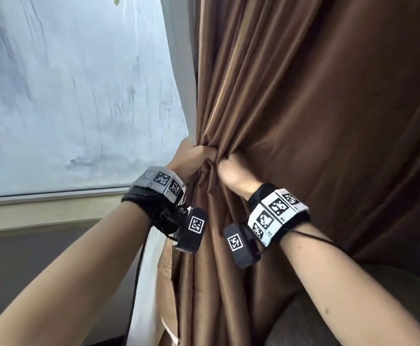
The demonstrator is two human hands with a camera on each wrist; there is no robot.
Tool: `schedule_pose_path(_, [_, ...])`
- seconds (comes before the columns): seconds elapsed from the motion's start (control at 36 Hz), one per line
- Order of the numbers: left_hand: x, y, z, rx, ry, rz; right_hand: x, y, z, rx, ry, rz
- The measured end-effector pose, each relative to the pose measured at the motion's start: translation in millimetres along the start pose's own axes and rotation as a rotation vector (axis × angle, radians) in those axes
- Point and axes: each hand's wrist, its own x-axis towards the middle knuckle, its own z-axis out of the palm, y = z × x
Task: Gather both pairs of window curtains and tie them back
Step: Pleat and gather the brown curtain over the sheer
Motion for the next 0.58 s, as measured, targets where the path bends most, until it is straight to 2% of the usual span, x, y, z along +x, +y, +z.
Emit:
schedule_pose_path(0.06, [-5, 7, -4, -0.023, -0.09, -0.022, 2, -1, 6, -0.036, 0.031, -0.055])
schedule_pose_path(0.14, [-12, 16, -8, -0.071, -0.254, -0.078, 10, 0, 13, -0.066, 0.038, -0.007])
schedule_pose_path(0.17, [-10, 14, -7, -0.037, -0.265, -0.068, 11, 0, 13, -0.079, 0.041, 0.011])
schedule_pose_path(0.19, [-7, 13, -5, -0.001, -0.218, -0.033, 9, -2, 12, -0.093, 0.032, 0.017])
schedule_pose_path(0.28, [9, 1, 4, 0.061, 0.074, 0.025, 5, -5, 6, -0.053, -0.107, -0.057])
schedule_pose_path(0.31, [14, -3, 7, 0.094, 0.146, 0.029, 3, -7, 3, -0.034, -0.111, -0.072])
schedule_pose_path(0.39, [24, -9, 10, 0.224, 0.255, 0.032, 11, -2, 9, 0.054, -0.014, -0.042])
schedule_pose_path(0.47, [31, -13, 9, 0.341, 0.33, 0.004, 20, 21, 14, 0.085, -0.018, 0.039])
schedule_pose_path(0.53, [34, -14, 7, 0.357, 0.349, -0.012, 15, 30, 2, 0.166, 0.089, 0.078])
schedule_pose_path(0.58, [37, -14, 4, 0.362, 0.359, -0.007, 9, 44, -13, 0.213, 0.304, 0.106])
